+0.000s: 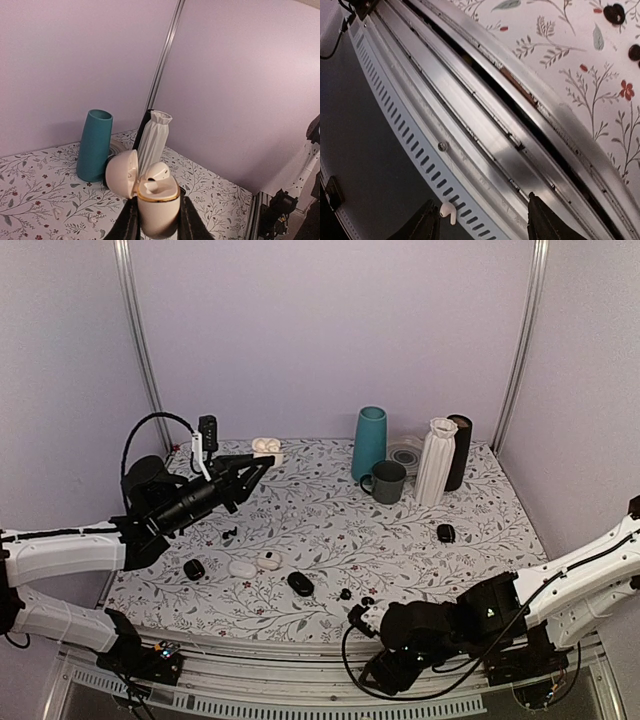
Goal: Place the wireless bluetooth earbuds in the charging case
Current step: Pick up the left earbud from the corner of the board.
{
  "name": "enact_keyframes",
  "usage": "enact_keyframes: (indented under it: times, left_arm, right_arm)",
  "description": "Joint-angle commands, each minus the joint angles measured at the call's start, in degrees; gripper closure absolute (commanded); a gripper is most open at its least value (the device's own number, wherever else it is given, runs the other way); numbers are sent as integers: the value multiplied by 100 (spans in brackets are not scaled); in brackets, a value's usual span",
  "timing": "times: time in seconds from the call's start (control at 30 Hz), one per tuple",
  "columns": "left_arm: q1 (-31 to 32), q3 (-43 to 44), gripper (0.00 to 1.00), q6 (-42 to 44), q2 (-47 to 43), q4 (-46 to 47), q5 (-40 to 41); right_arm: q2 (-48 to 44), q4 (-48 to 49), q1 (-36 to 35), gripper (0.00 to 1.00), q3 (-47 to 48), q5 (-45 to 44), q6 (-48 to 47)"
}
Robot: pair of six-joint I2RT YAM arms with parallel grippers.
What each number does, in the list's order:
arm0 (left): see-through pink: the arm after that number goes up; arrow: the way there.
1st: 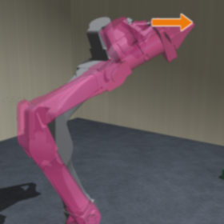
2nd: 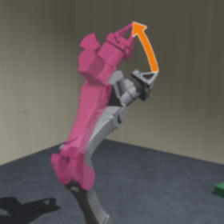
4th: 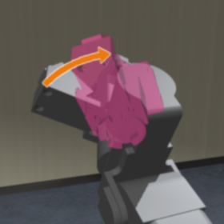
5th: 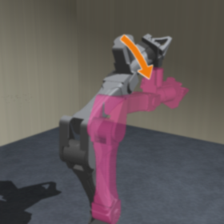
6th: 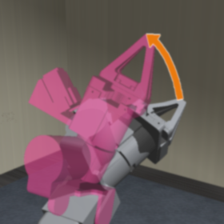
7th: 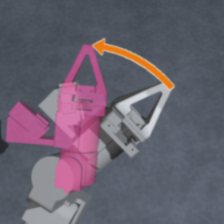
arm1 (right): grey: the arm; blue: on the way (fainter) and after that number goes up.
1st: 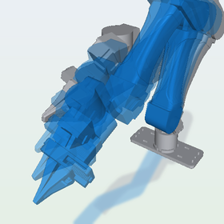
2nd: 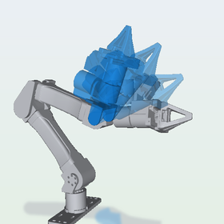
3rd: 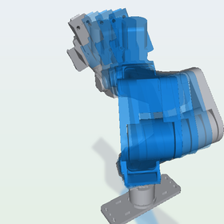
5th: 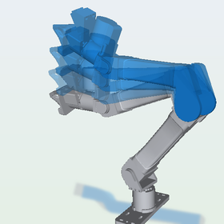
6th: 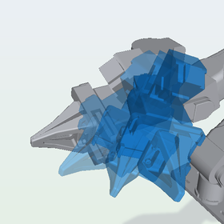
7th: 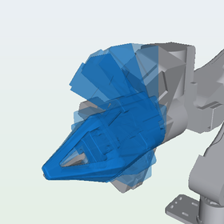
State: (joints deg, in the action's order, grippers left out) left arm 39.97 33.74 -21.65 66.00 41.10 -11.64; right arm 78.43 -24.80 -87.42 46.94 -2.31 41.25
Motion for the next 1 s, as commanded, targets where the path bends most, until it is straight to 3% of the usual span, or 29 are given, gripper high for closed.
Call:
enact_keyframes:
  times: [0.0, 0.23, 0.6, 0.97]
  left_arm:
    - [-68, -48, 100, -126, -214, -119, -183]
    - [-35, -142, 100, -308, -680, -659, -186]
    - [297, -152, 100, -309, -1115, -1110, 253]
    - [373, -58, 100, -313, -1192, -1355, 401]
  right_arm:
    - [260, -581, -813, 40, 47, -214, 1120]
    - [1546, -1358, -1683, 42, 1120, -488, 1845]
    - [2059, -1951, -1758, 56, 1452, -517, 2159]
    - [2944, -2465, -1904, 59, 2264, -607, 2242]
